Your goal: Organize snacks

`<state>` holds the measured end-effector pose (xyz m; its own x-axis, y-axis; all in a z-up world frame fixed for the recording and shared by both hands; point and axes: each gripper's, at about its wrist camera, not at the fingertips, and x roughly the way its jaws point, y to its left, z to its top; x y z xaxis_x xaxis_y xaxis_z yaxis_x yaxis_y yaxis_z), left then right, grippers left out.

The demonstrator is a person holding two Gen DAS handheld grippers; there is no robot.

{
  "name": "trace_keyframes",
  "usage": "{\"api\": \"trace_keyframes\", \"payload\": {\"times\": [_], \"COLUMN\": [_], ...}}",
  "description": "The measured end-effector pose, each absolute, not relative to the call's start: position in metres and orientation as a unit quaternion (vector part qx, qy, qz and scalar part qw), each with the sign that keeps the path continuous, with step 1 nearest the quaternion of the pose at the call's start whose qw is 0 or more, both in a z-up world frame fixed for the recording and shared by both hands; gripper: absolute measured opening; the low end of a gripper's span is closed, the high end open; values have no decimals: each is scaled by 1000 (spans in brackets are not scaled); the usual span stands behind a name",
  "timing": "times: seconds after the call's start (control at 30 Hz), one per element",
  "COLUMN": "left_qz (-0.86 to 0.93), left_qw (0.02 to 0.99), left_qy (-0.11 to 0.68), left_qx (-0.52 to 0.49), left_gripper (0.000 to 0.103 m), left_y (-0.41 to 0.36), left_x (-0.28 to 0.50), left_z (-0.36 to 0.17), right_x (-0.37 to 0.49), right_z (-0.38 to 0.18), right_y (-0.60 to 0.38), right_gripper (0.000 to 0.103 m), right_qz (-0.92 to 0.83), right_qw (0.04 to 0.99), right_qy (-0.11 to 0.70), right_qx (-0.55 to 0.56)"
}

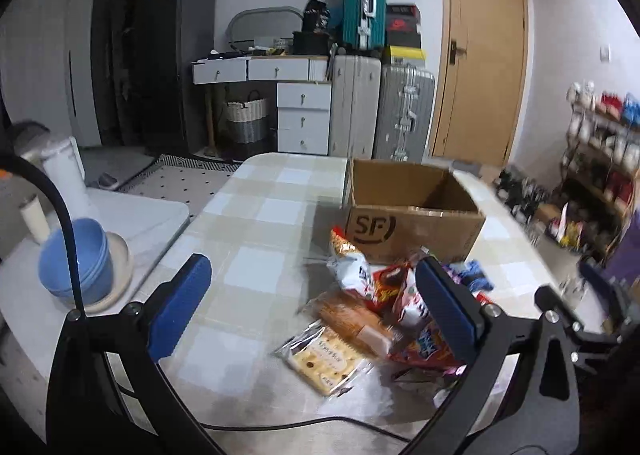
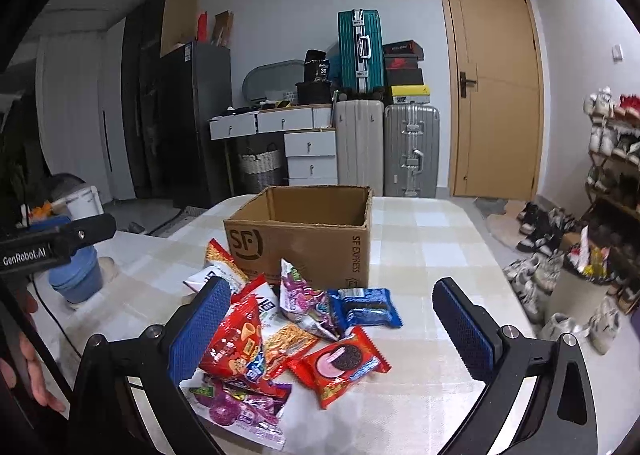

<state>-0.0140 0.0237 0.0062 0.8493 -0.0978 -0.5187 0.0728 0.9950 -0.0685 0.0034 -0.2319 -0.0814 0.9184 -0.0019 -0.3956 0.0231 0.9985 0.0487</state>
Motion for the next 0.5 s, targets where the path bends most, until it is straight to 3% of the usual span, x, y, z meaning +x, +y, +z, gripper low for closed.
{"api": "trace_keyframes", "payload": {"times": [0.3,0.5], "left_qz": [-36,-75], "left_qw": [971,950], "left_qy": [235,303], "left_qx": [4,-25], "left_gripper": [102,102], "left_y": [35,43], "left_x": [-15,0], "left_z": [1,-12], "right_x": [7,7], "right_z": [-84,-86], "right_y": [-237,-234], "right_gripper": [103,103], "right_qz": [25,42], "right_qw": [975,972], "right_qy": [215,227], "right_qx": [56,46]}}
